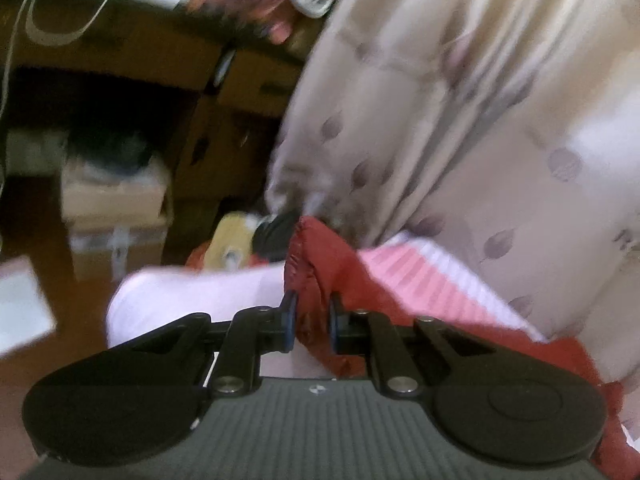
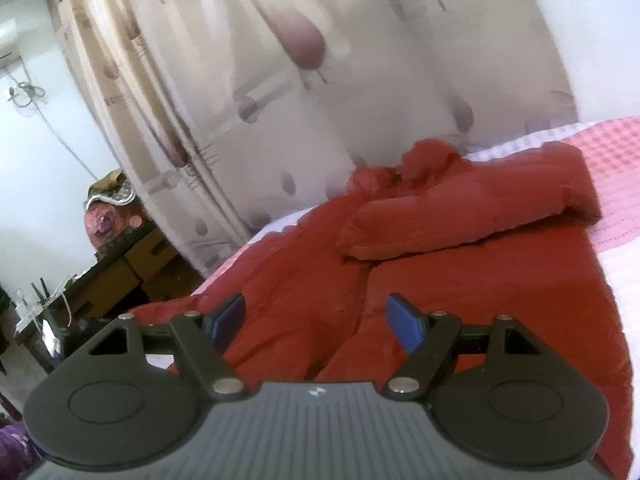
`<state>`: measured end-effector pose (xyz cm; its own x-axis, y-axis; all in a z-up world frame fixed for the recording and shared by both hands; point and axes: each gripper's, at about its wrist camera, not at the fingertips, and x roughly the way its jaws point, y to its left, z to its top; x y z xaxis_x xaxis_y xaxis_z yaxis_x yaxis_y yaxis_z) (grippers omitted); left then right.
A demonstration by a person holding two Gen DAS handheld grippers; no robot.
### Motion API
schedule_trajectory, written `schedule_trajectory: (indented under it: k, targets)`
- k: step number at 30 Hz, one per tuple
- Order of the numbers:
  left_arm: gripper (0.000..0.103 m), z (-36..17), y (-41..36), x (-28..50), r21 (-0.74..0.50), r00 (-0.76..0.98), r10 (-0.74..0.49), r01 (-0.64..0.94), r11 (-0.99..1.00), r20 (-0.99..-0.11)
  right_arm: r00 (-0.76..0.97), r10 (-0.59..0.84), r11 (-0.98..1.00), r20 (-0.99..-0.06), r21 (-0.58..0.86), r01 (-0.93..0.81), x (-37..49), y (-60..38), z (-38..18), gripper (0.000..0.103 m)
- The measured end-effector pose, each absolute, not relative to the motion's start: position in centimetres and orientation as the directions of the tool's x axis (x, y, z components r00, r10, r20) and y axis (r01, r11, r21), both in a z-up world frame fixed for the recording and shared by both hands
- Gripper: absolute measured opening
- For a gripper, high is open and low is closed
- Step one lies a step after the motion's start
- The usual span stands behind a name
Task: Fold large clothes
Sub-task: 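Grasp the other sleeve cuff with the left gripper while the right gripper releases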
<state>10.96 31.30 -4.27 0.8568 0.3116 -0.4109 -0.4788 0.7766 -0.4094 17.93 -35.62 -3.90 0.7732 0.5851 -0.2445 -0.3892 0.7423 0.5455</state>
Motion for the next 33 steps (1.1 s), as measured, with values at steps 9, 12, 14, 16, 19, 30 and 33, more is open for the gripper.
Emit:
schedule_trajectory:
  k: [9, 12, 14, 16, 19, 30, 33]
  targets:
    - [0.011, 5.4, 20.5, 14.2, -0.374, 0.962, 0.156, -0.232, 0.898, -0.223, 0.803, 0.557, 0.729, -0.211, 0.587, -0.352, 18.0, -38.1, -4.3, 0.077]
    - [0.011, 7.7, 15.2, 15.7, -0.349, 0.980, 0.065, -0.128, 0.928, -0.187, 0.811, 0.550, 0.727, -0.200, 0.592, -0.347, 17.8, -38.7, -4.5, 0.077]
    - [0.011, 8.8, 11.7, 16.7, -0.332, 0.984, 0.002, -0.061, 0.941, -0.177, 0.815, 0.546, 0.722, -0.193, 0.601, -0.342, 17.8, -39.2, -4.6, 0.077]
    - [0.011, 9.3, 8.2, 17.7, -0.320, 0.984, -0.062, 0.005, 0.947, -0.168, 0.822, 0.540, 0.721, -0.183, 0.605, -0.339, 17.7, -39.8, -4.6, 0.077]
    - [0.010, 9.4, 3.6, 19.2, -0.311, 0.975, -0.140, 0.082, 0.947, -0.170, 0.829, 0.533, 0.712, -0.169, 0.619, -0.332, 17.7, -40.8, -4.9, 0.077]
    - [0.010, 4.3, -12.3, 24.3, -0.221, 0.894, -0.340, 0.283, 0.934, -0.293, 0.855, 0.501, 0.683, -0.135, 0.668, -0.295, 17.8, -44.6, -6.3, 0.078]
    - [0.010, 1.4, -14.8, 25.5, -0.209, 0.853, -0.386, 0.331, 0.920, -0.352, 0.860, 0.492, 0.676, -0.133, 0.681, -0.281, 17.8, -45.5, -6.7, 0.079]
